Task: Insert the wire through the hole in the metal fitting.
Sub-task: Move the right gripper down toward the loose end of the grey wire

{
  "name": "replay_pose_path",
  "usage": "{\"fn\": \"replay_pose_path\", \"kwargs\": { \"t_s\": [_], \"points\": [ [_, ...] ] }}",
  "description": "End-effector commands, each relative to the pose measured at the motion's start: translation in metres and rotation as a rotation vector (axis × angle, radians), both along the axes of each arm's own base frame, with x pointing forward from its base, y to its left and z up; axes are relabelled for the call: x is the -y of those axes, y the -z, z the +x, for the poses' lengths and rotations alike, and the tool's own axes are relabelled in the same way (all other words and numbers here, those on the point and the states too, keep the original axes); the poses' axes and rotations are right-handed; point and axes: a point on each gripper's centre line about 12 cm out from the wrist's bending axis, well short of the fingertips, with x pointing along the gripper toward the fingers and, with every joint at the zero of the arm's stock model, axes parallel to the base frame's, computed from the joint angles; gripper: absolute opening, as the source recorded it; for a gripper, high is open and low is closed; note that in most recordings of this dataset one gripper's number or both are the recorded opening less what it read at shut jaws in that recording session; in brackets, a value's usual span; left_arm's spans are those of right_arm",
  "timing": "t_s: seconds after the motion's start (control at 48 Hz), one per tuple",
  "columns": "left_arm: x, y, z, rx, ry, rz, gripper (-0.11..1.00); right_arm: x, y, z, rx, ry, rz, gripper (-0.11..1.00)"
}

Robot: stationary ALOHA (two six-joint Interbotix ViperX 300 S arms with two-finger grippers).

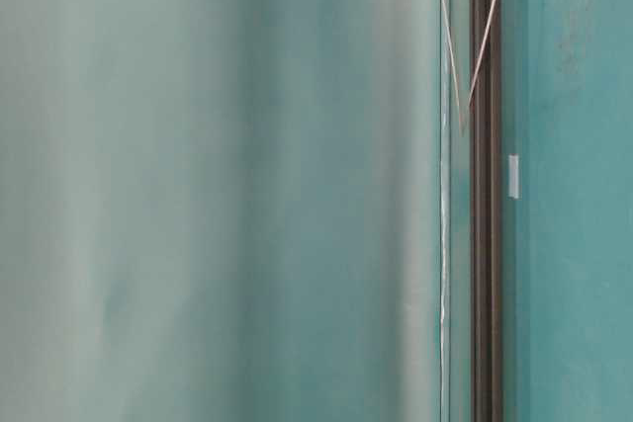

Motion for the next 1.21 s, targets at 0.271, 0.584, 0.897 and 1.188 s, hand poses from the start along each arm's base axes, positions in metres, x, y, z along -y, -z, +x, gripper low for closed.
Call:
{"fn": "replay_pose_path", "kwargs": {
  "t_s": [0.271, 0.584, 0.897, 1.188],
  "points": [
    [-0.005, 0.002, 0.020, -0.054, -0.026, -0.033, -0.09, 0.003, 0.001, 0.025, -0.092, 0.012, 0.011, -0.02],
    [-0.008, 0.024, 0.028, -0.138, -0.039, -0.028, 0.31, 0.006, -0.001, 0.035, -0.115, 0.026, 0.027, 0.59],
    [-0.008, 0.052, 0.044, -0.253, -0.041, -0.029, 0.80, 0.009, 0.022, 0.046, -0.223, 0.049, 0.190, 0.69],
    [-0.009, 0.090, 0.063, -0.303, -0.044, 0.025, 0.80, 0.009, 0.059, 0.065, -0.373, 0.079, 0.358, 0.69]
  ]
}}
